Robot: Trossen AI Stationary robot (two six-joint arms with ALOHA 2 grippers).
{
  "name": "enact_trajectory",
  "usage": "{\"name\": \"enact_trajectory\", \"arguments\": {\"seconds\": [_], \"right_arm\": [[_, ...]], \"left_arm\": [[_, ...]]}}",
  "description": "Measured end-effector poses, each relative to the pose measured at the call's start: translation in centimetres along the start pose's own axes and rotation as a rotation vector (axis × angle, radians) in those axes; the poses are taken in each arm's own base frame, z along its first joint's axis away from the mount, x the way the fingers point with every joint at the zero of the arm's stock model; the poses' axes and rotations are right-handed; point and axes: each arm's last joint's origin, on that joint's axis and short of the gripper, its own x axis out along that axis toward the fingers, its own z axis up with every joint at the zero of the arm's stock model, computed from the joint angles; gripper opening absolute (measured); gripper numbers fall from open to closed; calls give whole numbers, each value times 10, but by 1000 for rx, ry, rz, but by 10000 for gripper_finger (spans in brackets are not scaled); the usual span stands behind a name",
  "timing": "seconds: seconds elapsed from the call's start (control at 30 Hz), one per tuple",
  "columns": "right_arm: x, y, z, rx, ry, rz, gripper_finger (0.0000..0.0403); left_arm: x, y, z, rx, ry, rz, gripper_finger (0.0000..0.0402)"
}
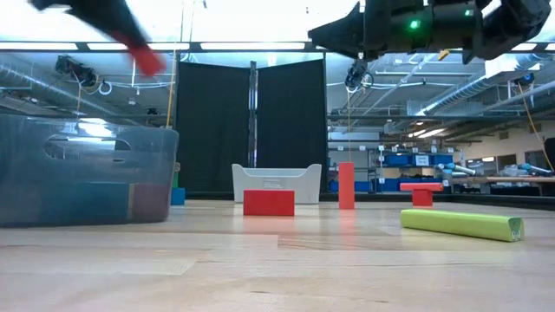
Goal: Sort blocks by size
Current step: Put the red rectangular block into the gray bin
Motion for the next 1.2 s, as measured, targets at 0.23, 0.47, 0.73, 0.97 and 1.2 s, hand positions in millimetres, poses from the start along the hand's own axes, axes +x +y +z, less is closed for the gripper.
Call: {"name": "enact_trajectory", "arguments": {"seconds": [0.23, 0.47, 0.73, 0.97, 1.2], "right_arm": [[-18, -1, 30, 6, -95, -4, 213], [-39, -1, 50, -25, -99, 0, 211], [-56, -2, 68, -44, -155, 1, 211], [-59, -1, 70, -69, -156, 3, 210], [-59, -1, 69, -90, -144, 6, 209]], "left_arm": [[84, -20, 72, 138, -65, 6, 64], [165, 4, 152, 167, -123, -153, 64], [261, 76, 186, -22, -20, -283, 64], [306, 95, 175, -135, 75, -263, 76], [304, 92, 175, -102, 71, -287, 244]]}}
